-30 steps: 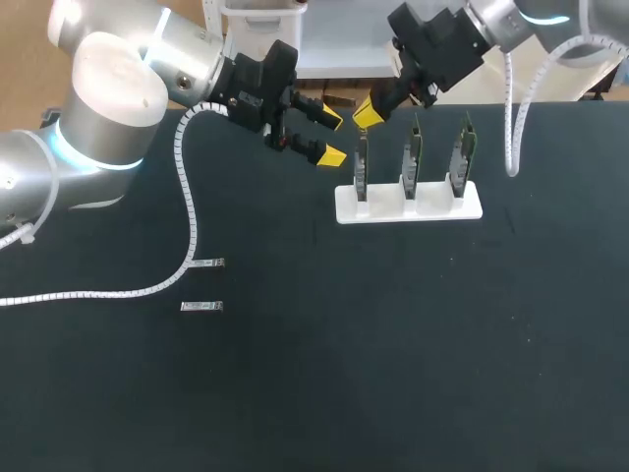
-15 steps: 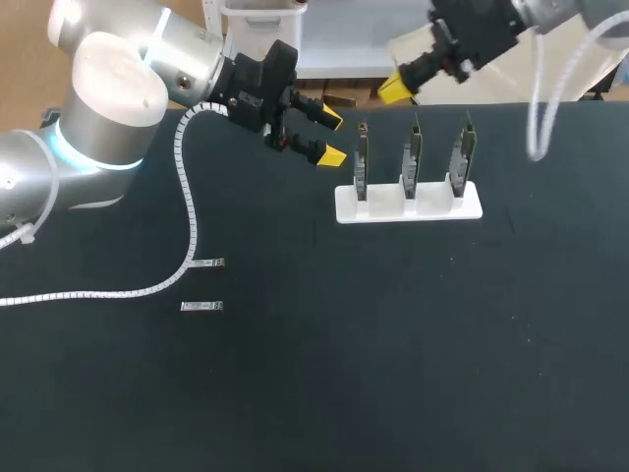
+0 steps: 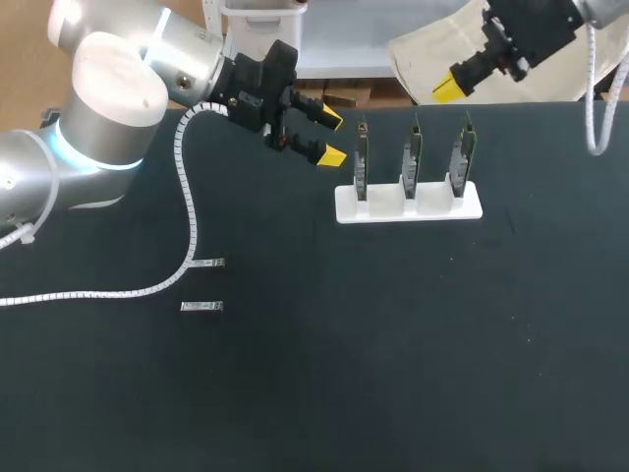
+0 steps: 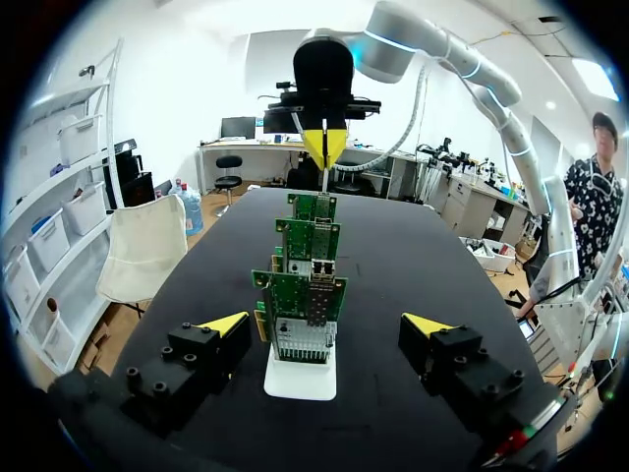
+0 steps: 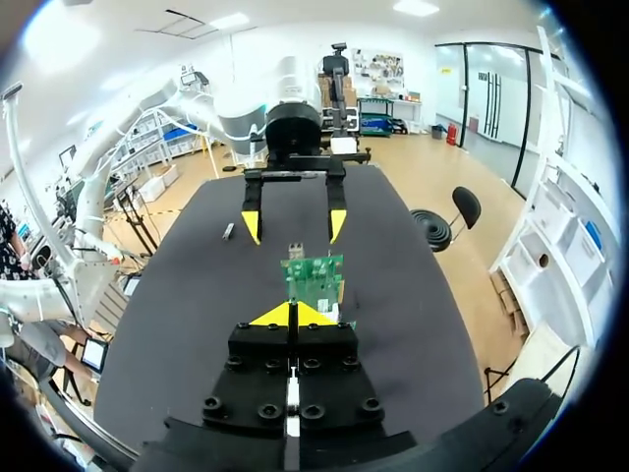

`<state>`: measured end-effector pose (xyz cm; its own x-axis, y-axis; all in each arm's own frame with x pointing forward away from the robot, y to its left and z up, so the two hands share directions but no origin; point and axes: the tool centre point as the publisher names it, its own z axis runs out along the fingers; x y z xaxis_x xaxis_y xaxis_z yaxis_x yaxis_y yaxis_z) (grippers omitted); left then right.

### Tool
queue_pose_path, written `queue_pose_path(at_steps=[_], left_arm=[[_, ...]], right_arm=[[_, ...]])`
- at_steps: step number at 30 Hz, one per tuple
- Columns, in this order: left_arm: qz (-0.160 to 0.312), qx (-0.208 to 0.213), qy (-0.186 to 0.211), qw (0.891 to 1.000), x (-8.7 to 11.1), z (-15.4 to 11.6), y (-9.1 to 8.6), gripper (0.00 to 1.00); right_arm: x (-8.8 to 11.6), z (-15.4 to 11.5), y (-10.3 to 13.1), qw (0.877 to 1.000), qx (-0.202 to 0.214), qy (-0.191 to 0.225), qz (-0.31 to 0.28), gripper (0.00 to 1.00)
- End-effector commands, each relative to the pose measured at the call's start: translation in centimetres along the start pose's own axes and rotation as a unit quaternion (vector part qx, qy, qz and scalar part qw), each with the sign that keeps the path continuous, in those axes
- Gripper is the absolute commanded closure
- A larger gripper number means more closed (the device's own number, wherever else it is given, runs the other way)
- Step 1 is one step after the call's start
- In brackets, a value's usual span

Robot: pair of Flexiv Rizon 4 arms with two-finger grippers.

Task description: Pick up the optical module with the left hand, and insert it into the network port with the right hand.

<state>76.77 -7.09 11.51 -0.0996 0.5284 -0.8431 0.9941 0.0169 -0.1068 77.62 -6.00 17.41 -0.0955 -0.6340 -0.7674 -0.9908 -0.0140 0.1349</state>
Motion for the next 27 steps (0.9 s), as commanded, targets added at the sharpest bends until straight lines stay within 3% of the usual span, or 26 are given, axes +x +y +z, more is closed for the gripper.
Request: queue_pose_path(at_steps=[1,18,25,26,27], left_arm=[[-0.001,0.000,0.002,1.000,-0.10,0.03,0.04,0.00],[-0.001,0.000,0.002,1.000,-0.10,0.03,0.04,0.00],[-0.001,0.000,0.002,1.000,-0.10,0.03,0.04,0.00],[-0.001,0.000,0.002,1.000,-0.10,0.03,0.04,0.00],[-0.001,0.000,0.002,1.000,-0.10,0.03,0.04,0.00]], right_arm=[[0.64,-0.22,-0.09,1.000,-0.007,-0.002,0.000,1.00],[1.54,0.00,-0.28,1.000,-0.026,-0.007,0.000,1.00],[1.58,-0.01,-0.28,1.000,-0.008,-0.011,0.005,1.00],[1.58,-0.01,-0.28,1.000,-0.008,-0.011,0.005,0.71],[1.58,-0.01,-0.28,1.000,-0.008,-0.011,0.005,0.00]])
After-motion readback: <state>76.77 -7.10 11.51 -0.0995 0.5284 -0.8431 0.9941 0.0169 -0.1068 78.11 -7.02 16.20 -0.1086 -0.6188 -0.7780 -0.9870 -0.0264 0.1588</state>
